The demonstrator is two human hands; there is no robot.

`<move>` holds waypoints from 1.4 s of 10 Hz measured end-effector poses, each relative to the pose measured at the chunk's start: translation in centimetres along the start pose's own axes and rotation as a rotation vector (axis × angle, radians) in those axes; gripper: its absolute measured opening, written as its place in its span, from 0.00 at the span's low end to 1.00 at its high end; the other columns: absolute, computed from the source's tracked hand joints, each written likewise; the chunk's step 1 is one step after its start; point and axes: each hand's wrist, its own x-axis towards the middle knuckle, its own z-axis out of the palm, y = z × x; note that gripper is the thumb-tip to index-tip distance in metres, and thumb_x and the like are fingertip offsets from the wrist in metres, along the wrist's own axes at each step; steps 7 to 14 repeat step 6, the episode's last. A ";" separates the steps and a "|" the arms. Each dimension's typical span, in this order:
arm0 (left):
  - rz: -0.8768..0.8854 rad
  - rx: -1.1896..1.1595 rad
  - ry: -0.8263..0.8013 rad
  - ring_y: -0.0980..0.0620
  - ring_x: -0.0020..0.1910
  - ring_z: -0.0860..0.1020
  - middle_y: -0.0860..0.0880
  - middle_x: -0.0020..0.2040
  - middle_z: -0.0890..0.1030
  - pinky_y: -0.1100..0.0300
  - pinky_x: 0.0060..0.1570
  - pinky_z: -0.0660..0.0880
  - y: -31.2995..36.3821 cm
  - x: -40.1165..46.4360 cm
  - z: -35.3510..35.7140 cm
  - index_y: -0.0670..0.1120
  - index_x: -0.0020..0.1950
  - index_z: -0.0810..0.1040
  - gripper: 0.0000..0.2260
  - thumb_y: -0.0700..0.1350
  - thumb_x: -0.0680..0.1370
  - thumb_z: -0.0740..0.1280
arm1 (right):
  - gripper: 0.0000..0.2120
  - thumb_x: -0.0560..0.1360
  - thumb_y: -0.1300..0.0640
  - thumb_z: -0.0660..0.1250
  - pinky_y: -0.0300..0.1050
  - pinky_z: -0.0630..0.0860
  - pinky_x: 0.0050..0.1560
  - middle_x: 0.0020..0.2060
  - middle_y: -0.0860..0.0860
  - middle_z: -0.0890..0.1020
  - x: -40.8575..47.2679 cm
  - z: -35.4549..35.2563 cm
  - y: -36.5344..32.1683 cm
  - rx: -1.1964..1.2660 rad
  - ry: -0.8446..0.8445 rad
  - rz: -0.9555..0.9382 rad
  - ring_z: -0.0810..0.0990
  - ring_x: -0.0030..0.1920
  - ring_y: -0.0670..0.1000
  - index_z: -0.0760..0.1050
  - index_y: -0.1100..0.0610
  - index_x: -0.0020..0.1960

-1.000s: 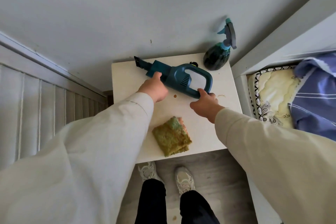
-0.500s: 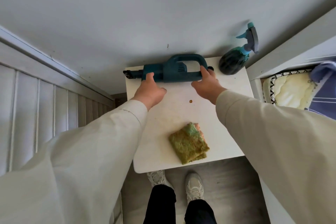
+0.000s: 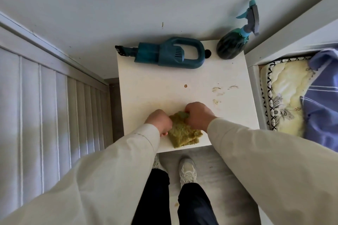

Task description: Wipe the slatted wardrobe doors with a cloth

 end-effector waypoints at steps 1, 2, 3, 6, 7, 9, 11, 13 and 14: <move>0.057 0.014 0.168 0.42 0.52 0.80 0.43 0.52 0.80 0.56 0.47 0.76 -0.1 0.7 -1.2 0.41 0.54 0.77 0.08 0.41 0.76 0.66 | 0.06 0.71 0.60 0.64 0.43 0.74 0.39 0.44 0.50 0.78 0.6 0.0 -0.8 0.055 0.028 0.041 0.78 0.43 0.53 0.75 0.50 0.45; 0.081 -0.040 0.262 0.42 0.54 0.79 0.42 0.57 0.78 0.52 0.51 0.77 0.0 1.2 -4.2 0.41 0.64 0.72 0.16 0.41 0.77 0.64 | 0.08 0.73 0.61 0.62 0.46 0.79 0.43 0.43 0.50 0.79 1.4 -1.1 -2.5 0.171 0.095 0.037 0.79 0.44 0.54 0.77 0.52 0.48; 0.119 -0.084 0.378 0.38 0.53 0.80 0.37 0.58 0.79 0.49 0.45 0.78 0.4 1.9 -8.1 0.39 0.66 0.72 0.18 0.39 0.76 0.62 | 0.11 0.76 0.61 0.61 0.48 0.81 0.48 0.44 0.50 0.79 2.7 -3.0 -5.0 0.285 0.153 0.000 0.79 0.45 0.52 0.78 0.54 0.54; 0.086 -0.115 0.574 0.39 0.58 0.76 0.42 0.61 0.75 0.50 0.50 0.74 0.6 2.0 -14.1 0.41 0.73 0.62 0.22 0.42 0.80 0.61 | 0.23 0.79 0.59 0.64 0.51 0.78 0.61 0.67 0.53 0.71 4.7 -5.4 -10.4 0.401 0.241 -0.096 0.76 0.61 0.56 0.68 0.54 0.73; 0.086 -0.115 0.574 0.39 0.58 0.76 0.42 0.61 0.75 0.50 0.50 0.74 0.6 2.0 -14.1 0.41 0.73 0.62 0.22 0.42 0.80 0.61 | 0.23 0.79 0.59 0.64 0.51 0.78 0.61 0.67 0.53 0.71 4.7 -5.4 -10.4 0.401 0.241 -0.096 0.76 0.61 0.56 0.68 0.54 0.73; 0.086 -0.115 0.574 0.39 0.58 0.76 0.42 0.61 0.75 0.50 0.50 0.74 0.6 2.0 -14.1 0.41 0.73 0.62 0.22 0.42 0.80 0.61 | 0.23 0.79 0.59 0.64 0.51 0.78 0.61 0.67 0.53 0.71 4.7 -5.4 -10.4 0.401 0.241 -0.096 0.76 0.61 0.56 0.68 0.54 0.73; 0.086 -0.115 0.574 0.39 0.58 0.76 0.42 0.61 0.75 0.50 0.50 0.74 0.6 2.0 -14.1 0.41 0.73 0.62 0.22 0.42 0.80 0.61 | 0.23 0.79 0.59 0.64 0.51 0.78 0.61 0.67 0.53 0.71 4.7 -5.4 -10.4 0.401 0.241 -0.096 0.76 0.61 0.56 0.68 0.54 0.73; 0.086 -0.115 0.574 0.39 0.58 0.76 0.42 0.61 0.75 0.50 0.50 0.74 0.6 2.0 -14.1 0.41 0.73 0.62 0.22 0.42 0.80 0.61 | 0.23 0.79 0.59 0.64 0.51 0.78 0.61 0.67 0.53 0.71 4.7 -5.4 -10.4 0.401 0.241 -0.096 0.76 0.61 0.56 0.68 0.54 0.73; 0.086 -0.115 0.574 0.39 0.58 0.76 0.42 0.61 0.75 0.50 0.50 0.74 0.6 2.0 -14.1 0.41 0.73 0.62 0.22 0.42 0.80 0.61 | 0.23 0.79 0.59 0.64 0.51 0.78 0.61 0.67 0.53 0.71 4.7 -5.4 -10.4 0.401 0.241 -0.096 0.76 0.61 0.56 0.68 0.54 0.73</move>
